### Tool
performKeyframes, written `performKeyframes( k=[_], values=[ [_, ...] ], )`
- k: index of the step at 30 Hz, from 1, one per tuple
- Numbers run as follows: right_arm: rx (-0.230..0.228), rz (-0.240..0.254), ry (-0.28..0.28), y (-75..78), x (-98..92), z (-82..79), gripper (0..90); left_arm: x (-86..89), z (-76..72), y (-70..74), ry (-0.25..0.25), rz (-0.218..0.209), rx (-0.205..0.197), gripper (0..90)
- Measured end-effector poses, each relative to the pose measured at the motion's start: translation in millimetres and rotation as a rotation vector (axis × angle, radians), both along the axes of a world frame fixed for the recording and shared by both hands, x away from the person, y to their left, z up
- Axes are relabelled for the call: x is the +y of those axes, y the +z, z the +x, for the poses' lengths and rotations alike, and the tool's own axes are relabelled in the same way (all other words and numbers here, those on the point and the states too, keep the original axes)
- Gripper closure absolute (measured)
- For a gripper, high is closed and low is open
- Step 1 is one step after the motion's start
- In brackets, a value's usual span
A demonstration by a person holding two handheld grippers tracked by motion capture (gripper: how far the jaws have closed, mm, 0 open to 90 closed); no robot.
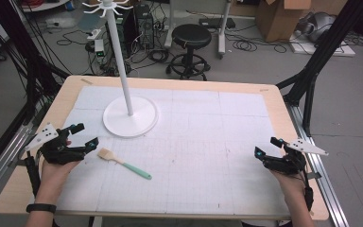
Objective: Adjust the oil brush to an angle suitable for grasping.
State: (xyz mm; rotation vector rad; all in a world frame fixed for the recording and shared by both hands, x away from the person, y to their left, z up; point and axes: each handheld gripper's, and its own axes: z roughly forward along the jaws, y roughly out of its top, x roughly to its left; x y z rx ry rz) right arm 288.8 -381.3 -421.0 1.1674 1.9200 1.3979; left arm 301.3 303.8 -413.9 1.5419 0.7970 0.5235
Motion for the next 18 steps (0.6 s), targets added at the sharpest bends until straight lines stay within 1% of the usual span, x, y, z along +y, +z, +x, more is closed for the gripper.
performKeyframes(
  k=[5,9,10,12,15,18],
  values=[
    [0.001,-0.001,0.006,-0.6,1.0,0.7,15.0,0.3,-2.2,1.8,-0.004,0.012,-0.011,11.8],
    [0.006,-0.004,0.011,-1.0,1.7,1.1,15.0,0.6,-2.5,2.4,-0.013,0.009,-0.016,10.8],
    [0.007,-0.006,0.012,-1.1,2.0,1.3,15.0,0.2,-3.2,3.2,-0.023,0.008,-0.024,10.7],
    [0.011,0.003,0.011,-0.8,2.1,0.8,15.0,-0.7,-4.1,5.0,-0.038,0.025,-0.033,10.8],
    [0.009,0.002,0.012,-1.2,1.3,1.8,15.0,-2.8,-5.0,7.4,-0.050,0.048,-0.052,10.8],
    [0.017,-0.001,0.014,-1.4,2.0,1.4,15.0,-3.9,-4.1,7.3,-0.056,0.044,-0.059,10.8]
  ],
)
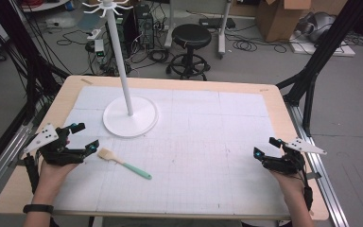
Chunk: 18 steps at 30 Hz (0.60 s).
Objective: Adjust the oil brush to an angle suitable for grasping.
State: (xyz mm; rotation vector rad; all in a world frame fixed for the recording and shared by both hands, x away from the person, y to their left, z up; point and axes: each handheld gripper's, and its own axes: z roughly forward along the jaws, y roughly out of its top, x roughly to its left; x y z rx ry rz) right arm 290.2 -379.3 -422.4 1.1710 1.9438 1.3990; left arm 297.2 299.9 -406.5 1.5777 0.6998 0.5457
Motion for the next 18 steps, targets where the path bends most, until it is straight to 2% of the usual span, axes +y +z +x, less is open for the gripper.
performKeyframes(
  k=[10,18],
  values=[
    [-0.007,0.000,0.000,0.9,-0.3,-1.4,15.1,-0.6,-0.4,2.7,-0.008,-0.008,-0.005,10.8],
    [-0.007,0.001,0.001,0.9,-0.3,-1.5,15.1,-4.8,-1.0,6.3,-0.038,-0.002,-0.013,10.8]
  ],
)
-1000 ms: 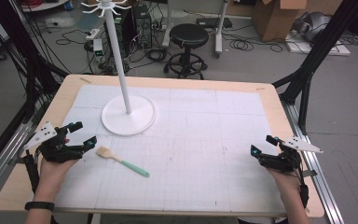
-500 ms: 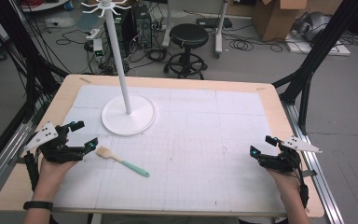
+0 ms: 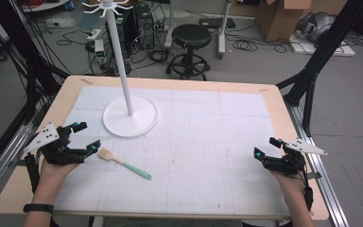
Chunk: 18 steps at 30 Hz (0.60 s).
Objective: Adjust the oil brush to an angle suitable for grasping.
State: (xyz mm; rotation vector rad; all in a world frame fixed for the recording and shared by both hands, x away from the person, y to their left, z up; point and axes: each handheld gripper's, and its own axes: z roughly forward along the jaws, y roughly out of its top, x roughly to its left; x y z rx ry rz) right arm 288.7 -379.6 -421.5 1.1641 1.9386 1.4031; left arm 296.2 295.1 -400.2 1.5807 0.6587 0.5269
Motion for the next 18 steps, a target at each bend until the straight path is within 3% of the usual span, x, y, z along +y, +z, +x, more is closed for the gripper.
performKeyframes(
  k=[18],
  values=[
    [-0.001,0.001,0.003,0.3,-0.3,-0.4,15.1,-1.0,-1.5,3.6,-0.021,-0.003,-0.010,10.8]
  ],
)
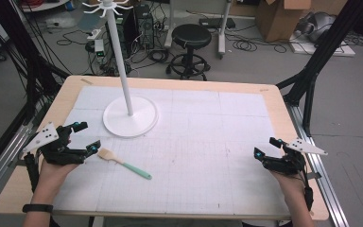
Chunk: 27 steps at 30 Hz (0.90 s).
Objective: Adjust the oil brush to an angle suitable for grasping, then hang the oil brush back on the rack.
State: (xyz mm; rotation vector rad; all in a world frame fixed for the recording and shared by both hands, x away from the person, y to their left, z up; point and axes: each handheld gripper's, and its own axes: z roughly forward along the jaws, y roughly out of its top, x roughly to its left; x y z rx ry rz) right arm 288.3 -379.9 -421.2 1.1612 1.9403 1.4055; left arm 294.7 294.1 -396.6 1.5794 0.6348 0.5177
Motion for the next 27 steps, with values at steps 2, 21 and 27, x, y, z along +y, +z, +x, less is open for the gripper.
performKeyframes(
  k=[2,21,27],
  values=[
    [0.002,0.003,-0.001,-0.1,0.1,0.1,15.1,0.0,0.0,0.1,-0.001,0.000,-0.001,10.8],
    [-0.001,0.005,-0.001,0.3,-1.0,0.6,15.1,-4.1,1.1,2.5,-0.053,0.020,0.002,10.7],
    [-0.003,0.002,0.000,1.0,-1.5,0.2,15.1,-9.1,3.3,7.3,-0.122,0.041,0.004,10.2]
  ],
)
